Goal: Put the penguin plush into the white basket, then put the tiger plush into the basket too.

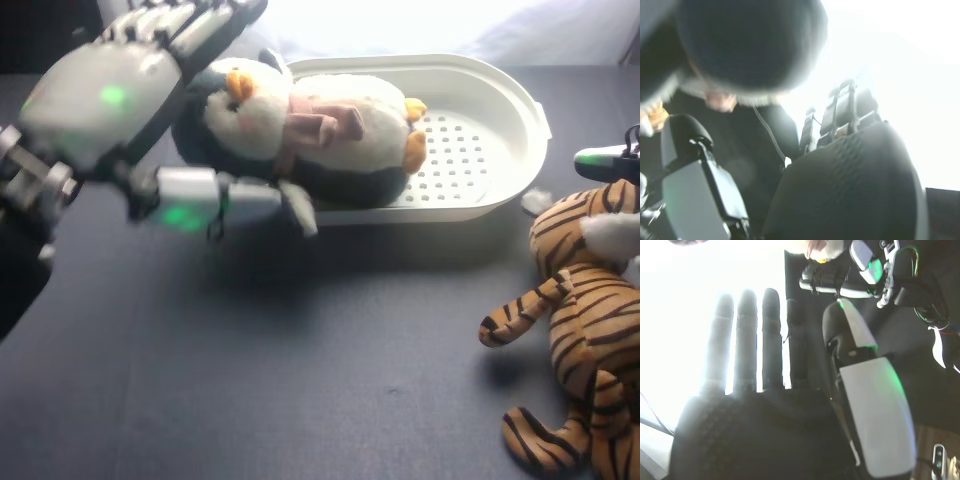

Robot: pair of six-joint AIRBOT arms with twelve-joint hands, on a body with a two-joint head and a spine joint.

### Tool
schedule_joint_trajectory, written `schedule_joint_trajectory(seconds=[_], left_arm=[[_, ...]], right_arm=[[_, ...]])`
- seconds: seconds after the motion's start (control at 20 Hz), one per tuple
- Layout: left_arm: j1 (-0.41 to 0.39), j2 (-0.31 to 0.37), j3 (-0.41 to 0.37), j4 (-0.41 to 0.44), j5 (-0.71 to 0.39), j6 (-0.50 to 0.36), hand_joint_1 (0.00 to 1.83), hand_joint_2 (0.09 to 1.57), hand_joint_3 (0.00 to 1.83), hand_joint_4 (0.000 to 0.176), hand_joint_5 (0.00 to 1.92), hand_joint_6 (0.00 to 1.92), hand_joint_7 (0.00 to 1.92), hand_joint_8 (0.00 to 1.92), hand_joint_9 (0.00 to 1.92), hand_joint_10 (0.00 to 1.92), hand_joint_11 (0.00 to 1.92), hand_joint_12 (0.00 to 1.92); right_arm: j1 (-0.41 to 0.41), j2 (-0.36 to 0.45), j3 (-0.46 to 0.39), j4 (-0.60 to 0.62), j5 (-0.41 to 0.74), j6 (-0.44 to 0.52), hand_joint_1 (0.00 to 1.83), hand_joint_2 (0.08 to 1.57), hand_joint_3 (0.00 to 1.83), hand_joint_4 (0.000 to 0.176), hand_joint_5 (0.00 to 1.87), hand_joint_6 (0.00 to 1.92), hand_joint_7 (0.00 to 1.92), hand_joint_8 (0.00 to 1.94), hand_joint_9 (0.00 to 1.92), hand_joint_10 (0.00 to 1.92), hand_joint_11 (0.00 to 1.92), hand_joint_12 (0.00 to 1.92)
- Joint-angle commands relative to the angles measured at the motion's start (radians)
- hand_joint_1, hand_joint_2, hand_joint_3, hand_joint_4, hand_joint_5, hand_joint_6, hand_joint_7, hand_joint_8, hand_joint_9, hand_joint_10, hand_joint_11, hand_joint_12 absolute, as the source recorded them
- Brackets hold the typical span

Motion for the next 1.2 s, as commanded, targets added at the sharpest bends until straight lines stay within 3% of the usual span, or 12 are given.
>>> schedule_joint_trajectory(seconds=[0.0,0.2,0.5,0.55,0.6,0.75,0.85,0.9,0.95,1.0,1.05,1.15], left_arm=[[0.000,0.012,-0.011,0.031,-0.185,-0.003,0.59,0.74,0.00,0.176,0.00,0.00,0.00,0.00,0.00,0.00,0.00,0.00],[0.138,0.051,-0.112,0.044,-0.302,-0.017,0.67,0.78,0.00,0.176,0.00,0.00,0.00,0.00,0.00,0.00,0.00,0.00],[0.178,0.094,-0.164,0.132,-0.278,-0.055,0.72,0.76,0.00,0.176,0.00,0.00,0.00,0.00,0.00,0.00,0.00,0.00],[0.182,0.098,-0.169,0.138,-0.281,-0.059,0.75,0.76,0.00,0.176,0.00,0.00,0.00,0.00,0.00,0.00,0.00,0.00],[0.187,0.099,-0.173,0.141,-0.286,-0.065,0.75,0.76,0.00,0.176,0.00,0.00,0.00,0.00,0.00,0.00,0.00,0.00],[0.187,0.097,-0.170,0.145,-0.299,-0.072,0.72,0.75,0.00,0.176,0.00,0.00,0.00,0.00,0.00,0.00,0.00,0.00],[0.186,0.095,-0.169,0.146,-0.313,-0.072,0.72,0.75,0.00,0.176,0.00,0.00,0.00,0.00,0.00,0.00,0.00,0.00],[0.186,0.095,-0.170,0.146,-0.318,-0.073,0.70,0.75,0.00,0.164,0.00,0.00,0.00,0.00,0.00,0.00,0.00,0.00],[0.187,0.095,-0.170,0.146,-0.318,-0.076,0.68,0.76,0.00,0.116,0.00,0.00,0.00,0.00,0.00,0.00,0.00,0.00],[0.187,0.095,-0.170,0.146,-0.318,-0.080,0.68,0.76,0.00,0.116,0.00,0.00,0.00,0.00,0.00,0.00,0.00,0.00],[0.188,0.096,-0.170,0.147,-0.318,-0.081,0.69,0.78,0.00,0.108,0.00,0.00,0.00,0.00,0.00,0.00,0.00,0.00],[0.189,0.096,-0.170,0.146,-0.323,-0.082,0.69,0.77,0.00,0.113,0.00,0.00,0.00,0.00,0.00,0.00,0.00,0.00]], right_arm=[[0.005,0.012,-0.004,0.013,0.144,0.004,0.76,1.18,0.00,0.086,0.39,0.00,0.47,0.00,0.52,0.00,0.55,0.06],[0.004,0.066,-0.030,-0.087,0.086,-0.003,0.79,1.07,0.00,0.068,0.36,0.00,0.42,0.00,0.54,0.00,0.55,0.10],[0.007,0.068,-0.011,-0.155,-0.156,-0.002,0.89,1.03,0.00,0.084,0.35,0.00,0.41,0.00,0.54,0.01,0.46,0.09],[0.007,0.065,-0.005,-0.166,-0.191,-0.002,0.96,1.00,0.00,0.063,0.38,0.00,0.45,0.00,0.61,0.02,0.41,0.33],[0.007,0.057,0.005,-0.180,-0.236,-0.004,0.96,1.00,0.00,0.063,0.38,0.00,0.45,0.00,0.61,0.02,0.41,0.33],[0.054,0.022,0.034,-0.211,-0.350,-0.017,1.14,0.93,0.00,0.022,0.46,0.00,0.50,0.00,0.76,0.03,0.45,1.15],[0.089,-0.008,0.050,-0.233,-0.405,-0.022,1.16,0.93,0.00,0.021,0.46,0.00,0.49,0.00,0.79,0.04,0.52,1.15],[0.112,-0.030,0.060,-0.244,-0.437,-0.031,1.21,0.92,0.00,0.003,0.48,0.00,0.49,0.00,0.85,0.06,0.61,1.11],[0.125,-0.042,0.064,-0.246,-0.457,-0.044,1.28,0.94,0.00,0.000,0.55,0.00,0.54,0.01,0.99,0.16,0.80,1.18],[0.137,-0.051,0.065,-0.249,-0.476,-0.060,1.28,0.94,0.00,0.000,0.55,0.00,0.54,0.01,0.99,0.16,0.80,1.18],[0.144,-0.055,0.065,-0.250,-0.484,-0.072,1.43,1.07,0.00,0.000,0.99,0.41,0.87,0.89,1.09,1.06,0.92,1.20],[0.151,-0.054,0.066,-0.248,-0.483,-0.075,1.40,1.10,0.00,0.000,1.05,0.52,0.88,1.10,1.02,1.24,0.87,1.26]])
